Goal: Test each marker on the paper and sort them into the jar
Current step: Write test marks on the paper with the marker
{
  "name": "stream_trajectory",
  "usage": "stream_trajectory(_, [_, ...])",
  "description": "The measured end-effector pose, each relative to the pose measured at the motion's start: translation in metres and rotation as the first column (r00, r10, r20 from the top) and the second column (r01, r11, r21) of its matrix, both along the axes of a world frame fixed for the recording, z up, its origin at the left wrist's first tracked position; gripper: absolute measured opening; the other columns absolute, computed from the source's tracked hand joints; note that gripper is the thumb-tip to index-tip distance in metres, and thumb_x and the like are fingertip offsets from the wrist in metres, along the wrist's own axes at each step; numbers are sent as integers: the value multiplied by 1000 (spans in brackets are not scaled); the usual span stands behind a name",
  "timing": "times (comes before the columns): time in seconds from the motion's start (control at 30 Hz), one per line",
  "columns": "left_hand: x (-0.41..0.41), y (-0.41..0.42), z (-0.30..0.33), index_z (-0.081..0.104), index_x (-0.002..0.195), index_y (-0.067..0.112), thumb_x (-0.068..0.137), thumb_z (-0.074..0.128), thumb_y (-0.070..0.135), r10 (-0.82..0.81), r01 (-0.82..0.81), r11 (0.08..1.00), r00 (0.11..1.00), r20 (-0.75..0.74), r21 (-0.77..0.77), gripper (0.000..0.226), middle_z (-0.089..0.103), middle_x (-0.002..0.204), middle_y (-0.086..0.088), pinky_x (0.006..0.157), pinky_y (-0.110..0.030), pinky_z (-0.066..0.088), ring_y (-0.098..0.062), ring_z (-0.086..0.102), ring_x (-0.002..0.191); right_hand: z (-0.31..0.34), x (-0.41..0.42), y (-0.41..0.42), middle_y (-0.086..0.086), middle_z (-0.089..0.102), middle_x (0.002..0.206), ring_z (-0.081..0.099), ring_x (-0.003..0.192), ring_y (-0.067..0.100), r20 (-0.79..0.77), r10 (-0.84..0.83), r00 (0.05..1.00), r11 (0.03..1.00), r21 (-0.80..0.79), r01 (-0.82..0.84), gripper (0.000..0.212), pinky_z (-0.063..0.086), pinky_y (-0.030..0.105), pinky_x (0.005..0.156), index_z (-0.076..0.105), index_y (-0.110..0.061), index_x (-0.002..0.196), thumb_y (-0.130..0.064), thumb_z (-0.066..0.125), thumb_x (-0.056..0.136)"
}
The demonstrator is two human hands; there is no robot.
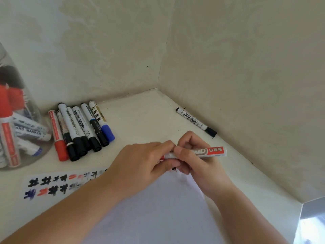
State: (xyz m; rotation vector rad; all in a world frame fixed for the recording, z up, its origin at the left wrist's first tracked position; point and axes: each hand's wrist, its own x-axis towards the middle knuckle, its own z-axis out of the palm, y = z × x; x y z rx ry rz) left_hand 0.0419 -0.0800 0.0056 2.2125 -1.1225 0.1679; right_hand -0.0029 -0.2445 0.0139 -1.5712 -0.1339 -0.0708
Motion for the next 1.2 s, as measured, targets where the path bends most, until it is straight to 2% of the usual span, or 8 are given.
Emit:
stream_trajectory(0.13, [5,1,-8,44,119,24,73,35,71,89,-94,992,994,56,79,66,42,92,14,61,-19,34,-7,42,78,4,5,-24,12,67,67,50,48,20,-99,-148,984,986,62,155,18,43,26,46,71,-16,85,-22,55,79])
stream_trajectory(0.2, [8,5,-13,42,122,24,69,39,76,97,-108,979,993,69,172,75,42,106,9,74,-25,38,-11,43,90,4,6,-33,15,70,74,54,52,21,-172,-220,960,972,39,230,19,46,26,48,72,-11,80,-21,56,79])
stream_trajectory(0.3, [11,10,-17,44,122,27,64,48,75,101,-113,967,993,61,228,75,37,115,5,84,-33,36,-15,37,94,-2,7,-32,5,62,57,47,49,19,-191,-301,934,954,-66,294,23,38,24,46,58,-11,63,-12,60,85])
stream_trajectory(0.53, [14,11,-19,51,112,30,65,56,67,92,-98,976,995,40,196,60,37,111,5,80,-33,32,-11,29,90,3,8,-33,6,65,58,54,47,14,-220,-302,928,947,39,318,19,42,23,48,65,-9,71,-16,58,88])
stream_trajectory(0.63, [14,11,-20,51,111,34,68,57,65,61,-63,978,998,13,200,54,36,111,6,81,-31,29,-9,28,90,-3,6,-29,-2,61,53,43,44,10,-161,-353,922,930,-170,326,25,32,21,46,54,-16,60,-12,73,77])
stream_trajectory(0.77, [14,11,-20,57,105,34,69,52,64,36,-38,979,999,16,201,48,40,109,5,77,-31,28,-11,30,87,-13,5,-14,-5,55,51,45,49,12,-69,-383,921,874,-349,338,29,31,17,40,47,-16,55,-10,68,73])
stream_trajectory(0.9, [14,11,-21,57,104,35,70,52,65,38,-40,975,999,14,218,46,41,108,5,76,-32,27,-11,30,88,-16,8,-11,-14,45,39,42,45,9,10,-447,894,823,-388,415,34,28,17,40,35,-16,51,-2,59,70])
stream_trajectory(1.2, [14,11,-20,57,103,35,69,48,67,40,-45,976,999,27,214,47,42,107,5,75,-32,25,-11,30,88,-20,7,-10,-10,36,44,36,49,12,47,-447,893,796,-434,421,34,26,18,40,32,-16,52,-4,59,69])
